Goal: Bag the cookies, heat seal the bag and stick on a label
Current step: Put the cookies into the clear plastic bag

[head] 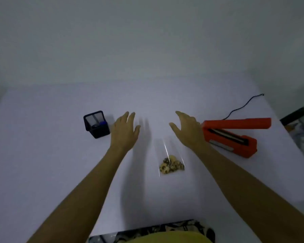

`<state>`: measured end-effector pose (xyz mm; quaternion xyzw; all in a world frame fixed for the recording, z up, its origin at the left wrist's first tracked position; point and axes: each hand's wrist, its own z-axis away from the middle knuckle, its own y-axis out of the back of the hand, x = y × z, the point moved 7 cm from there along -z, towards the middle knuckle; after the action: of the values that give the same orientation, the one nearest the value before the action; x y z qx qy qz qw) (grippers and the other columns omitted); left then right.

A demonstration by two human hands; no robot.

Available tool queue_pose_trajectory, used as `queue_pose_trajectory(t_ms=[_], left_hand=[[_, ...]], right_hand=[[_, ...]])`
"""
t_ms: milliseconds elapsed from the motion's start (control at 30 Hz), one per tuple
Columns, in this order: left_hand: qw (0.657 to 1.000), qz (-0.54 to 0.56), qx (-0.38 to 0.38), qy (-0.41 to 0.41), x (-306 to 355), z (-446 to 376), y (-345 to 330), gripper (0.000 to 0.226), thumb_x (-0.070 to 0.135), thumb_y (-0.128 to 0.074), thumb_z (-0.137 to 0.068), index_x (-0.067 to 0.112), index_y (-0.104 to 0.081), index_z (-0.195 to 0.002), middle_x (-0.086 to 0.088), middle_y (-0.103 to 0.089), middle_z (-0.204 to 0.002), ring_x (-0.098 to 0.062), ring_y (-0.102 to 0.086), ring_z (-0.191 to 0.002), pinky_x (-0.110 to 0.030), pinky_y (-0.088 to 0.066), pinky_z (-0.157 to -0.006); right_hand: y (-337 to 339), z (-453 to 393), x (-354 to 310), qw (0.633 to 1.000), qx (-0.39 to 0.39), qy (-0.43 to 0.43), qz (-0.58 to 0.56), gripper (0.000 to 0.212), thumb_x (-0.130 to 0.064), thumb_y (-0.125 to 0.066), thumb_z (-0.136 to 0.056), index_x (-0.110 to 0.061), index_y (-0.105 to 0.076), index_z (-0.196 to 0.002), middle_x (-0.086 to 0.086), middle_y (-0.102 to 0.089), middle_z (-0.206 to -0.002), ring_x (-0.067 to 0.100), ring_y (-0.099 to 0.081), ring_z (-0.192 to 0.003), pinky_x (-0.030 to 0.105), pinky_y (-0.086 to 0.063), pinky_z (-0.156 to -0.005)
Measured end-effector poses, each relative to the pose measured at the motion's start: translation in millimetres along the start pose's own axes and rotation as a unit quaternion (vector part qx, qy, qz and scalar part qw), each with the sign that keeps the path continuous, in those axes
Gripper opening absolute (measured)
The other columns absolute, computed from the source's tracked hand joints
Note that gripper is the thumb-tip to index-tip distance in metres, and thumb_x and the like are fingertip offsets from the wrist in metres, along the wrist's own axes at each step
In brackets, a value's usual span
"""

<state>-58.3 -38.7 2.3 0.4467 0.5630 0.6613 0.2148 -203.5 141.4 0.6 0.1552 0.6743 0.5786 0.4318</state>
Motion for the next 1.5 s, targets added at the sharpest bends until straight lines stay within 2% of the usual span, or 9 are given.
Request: queue_pose_trajectory(t_ms=[200, 400, 500, 600, 800, 1000, 1133, 1267, 1500], left_hand=[[1.0, 0.0, -0.028, 0.009, 15, 22, -49, 0.051, 0.03, -0.051, -0.097, 0.011, -0.04, -0.143, -0.016, -0.041, -0.149, -0.034, -0.042, -0.134, -0.046, -0.036, -0.109], [0.994, 0.063, -0.014, -0.086, 55, 54, -78, 0.035, 0.004, -0.059, -0.088, 0.002, -0.06, -0.123, -0.02, -0.062, -0.125, -0.034, -0.063, -0.11, -0.04, -0.056, -0.085], [0.99, 0.085, -0.024, -0.109, 69, 69, -95, 0.038, 0.015, -0.043, -0.087, 0.003, -0.062, -0.117, -0.016, -0.064, -0.12, -0.03, -0.066, -0.104, -0.036, -0.059, -0.074], [0.987, 0.102, -0.044, -0.119, 78, 78, -116, 0.04, 0.025, -0.044, -0.086, 0.003, -0.065, -0.111, -0.013, -0.068, -0.11, -0.026, -0.067, -0.095, -0.033, -0.06, -0.07], [0.988, 0.095, -0.042, -0.115, 68, 84, -146, 0.034, 0.026, -0.049, -0.089, 0.003, -0.069, -0.104, -0.012, -0.071, -0.103, -0.024, -0.067, -0.093, -0.031, -0.055, -0.083], [0.991, 0.09, -0.032, -0.096, 58, 87, -159, 0.032, 0.022, -0.052, -0.092, 0.001, -0.065, -0.111, -0.016, -0.068, -0.114, -0.027, -0.066, -0.101, -0.037, -0.054, -0.091], [0.994, 0.064, -0.026, -0.086, 60, 89, -155, 0.037, 0.024, -0.045, -0.095, 0.001, -0.06, -0.119, -0.015, -0.065, -0.122, -0.027, -0.063, -0.112, -0.046, -0.049, -0.1], [0.995, 0.036, -0.056, -0.078, 56, 94, -157, 0.05, 0.036, -0.023, -0.103, 0.008, -0.06, -0.121, -0.01, -0.064, -0.126, -0.022, -0.06, -0.118, -0.05, -0.042, -0.107], [0.994, 0.018, -0.073, -0.076, 55, 98, -163, 0.046, 0.038, -0.035, -0.099, 0.01, -0.057, -0.129, -0.007, -0.059, -0.134, -0.02, -0.054, -0.127, -0.055, -0.028, -0.114]], right_hand=[[-44, 26, 8, 0.999, -0.028, 0.033, -0.027, 0.051, -0.04, -0.053, -0.093, -0.013, -0.047, -0.136, 0.008, -0.056, -0.135, 0.028, -0.051, -0.122, 0.046, -0.043, -0.1], [-71, 57, 14, 0.996, -0.02, 0.082, -0.002, 0.027, -0.017, -0.06, -0.088, -0.012, -0.065, -0.114, 0.007, -0.067, -0.111, 0.025, -0.061, -0.099, 0.04, -0.05, -0.085], [-78, 66, 19, 0.995, -0.007, 0.103, -0.005, 0.022, -0.015, -0.054, -0.087, -0.01, -0.069, -0.103, 0.007, -0.068, -0.1, 0.025, -0.062, -0.089, 0.04, -0.052, -0.076], [-88, 73, 23, 0.992, -0.016, 0.123, -0.011, 0.021, -0.018, -0.051, -0.087, -0.012, -0.069, -0.094, 0.004, -0.067, -0.093, 0.022, -0.06, -0.082, 0.038, -0.05, -0.072], [-107, 76, 31, 0.991, -0.032, 0.131, -0.01, 0.023, -0.022, -0.049, -0.089, -0.014, -0.069, -0.095, 0.002, -0.066, -0.093, 0.022, -0.059, -0.082, 0.037, -0.048, -0.072], [-110, 71, 23, 0.988, -0.024, 0.15, 0.009, 0.021, -0.021, -0.051, -0.088, -0.015, -0.069, -0.096, 0.001, -0.067, -0.097, 0.019, -0.055, -0.086, 0.03, -0.037, -0.075], [-112, 68, 22, 0.989, -0.035, 0.144, 0.014, 0.019, -0.021, -0.052, -0.087, -0.016, -0.069, -0.093, 0.0, -0.066, -0.095, 0.019, -0.056, -0.085, 0.033, -0.041, -0.073], [-107, 64, 34, 0.993, -0.035, 0.113, 0.016, 0.016, -0.021, -0.056, -0.086, -0.016, -0.069, -0.093, 0.001, -0.065, -0.098, 0.02, -0.055, -0.088, 0.033, -0.04, -0.074], [-112, 60, 24, 0.986, -0.046, 0.156, 0.02, 0.022, -0.024, -0.049, -0.091, -0.015, -0.069, -0.092, 0.001, -0.066, -0.096, 0.02, -0.057, -0.088, 0.035, -0.04, -0.077]])
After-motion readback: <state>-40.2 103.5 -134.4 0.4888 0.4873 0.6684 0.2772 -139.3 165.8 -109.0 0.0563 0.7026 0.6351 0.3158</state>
